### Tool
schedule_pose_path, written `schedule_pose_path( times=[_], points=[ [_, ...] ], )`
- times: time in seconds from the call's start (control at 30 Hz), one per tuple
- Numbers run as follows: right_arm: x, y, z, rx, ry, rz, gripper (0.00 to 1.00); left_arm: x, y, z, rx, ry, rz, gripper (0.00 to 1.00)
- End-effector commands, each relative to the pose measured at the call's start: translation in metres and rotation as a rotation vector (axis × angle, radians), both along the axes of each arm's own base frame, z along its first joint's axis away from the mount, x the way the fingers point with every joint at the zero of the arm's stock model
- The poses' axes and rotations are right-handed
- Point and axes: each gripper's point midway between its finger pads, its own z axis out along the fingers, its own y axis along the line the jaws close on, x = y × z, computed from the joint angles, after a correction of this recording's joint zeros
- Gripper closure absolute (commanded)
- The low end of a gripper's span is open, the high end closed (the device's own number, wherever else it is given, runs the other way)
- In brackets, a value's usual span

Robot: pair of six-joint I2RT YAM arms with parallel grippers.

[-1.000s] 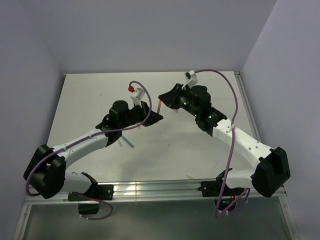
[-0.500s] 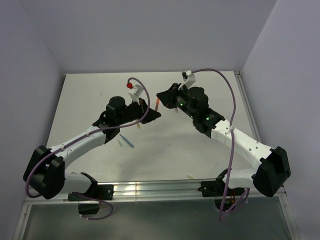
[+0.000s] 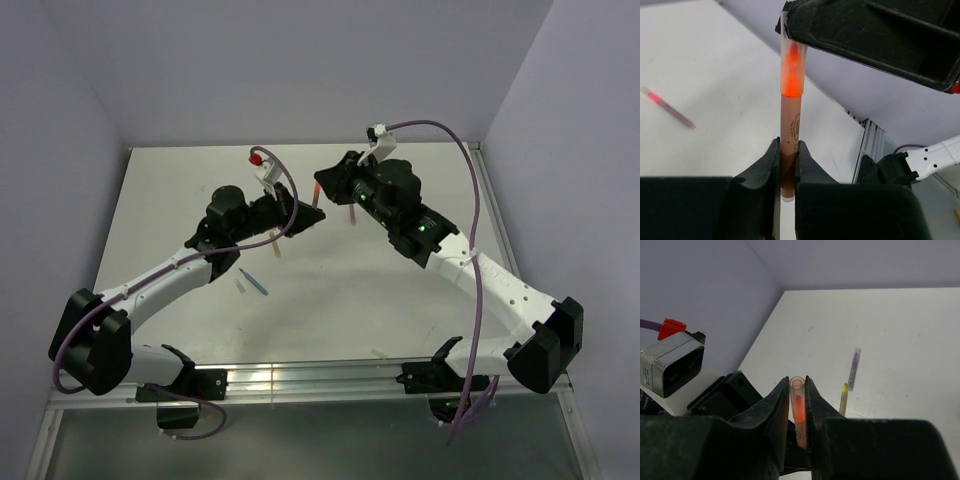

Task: Insert the pens into the pen caps
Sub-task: Insert the pen cap onto the pen.

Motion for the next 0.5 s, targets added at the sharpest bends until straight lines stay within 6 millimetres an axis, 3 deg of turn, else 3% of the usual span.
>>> schedule_pose_path(
  times=[0.0, 0.07, 0.17, 0.2, 0.27, 0.47],
  points=[
    [-0.06, 0.027, -0.043, -0.156, 0.197, 0.223, 1.0, 0.023, 0.029, 0.122, -0.241, -0.364, 0.191, 1.0],
    [-0.055, 0.025, -0.023, -0.145, 0.166, 0.197, 1.0, 0.016, 0.025, 0.123, -0.231, -0.386, 0.176, 1.0],
    [-0.047, 0.021, -0.008, -0.157, 0.15, 0.154, 0.96, 0.008, 0.02, 0.125, -0.211, -0.403, 0.156, 1.0],
    [-0.045, 0.02, 0.01, -0.142, 0.119, 0.148, 0.94, 0.003, 0.017, 0.127, -0.211, -0.41, 0.145, 1.0],
    [-0.04, 0.015, 0.018, -0.154, 0.112, 0.111, 0.86, -0.004, 0.014, 0.13, -0.2, -0.425, 0.131, 1.0],
    [-0.033, -0.005, 0.07, -0.118, 0.014, 0.01, 0.63, -0.02, 0.004, 0.126, -0.183, -0.422, 0.083, 1.0]
  ],
)
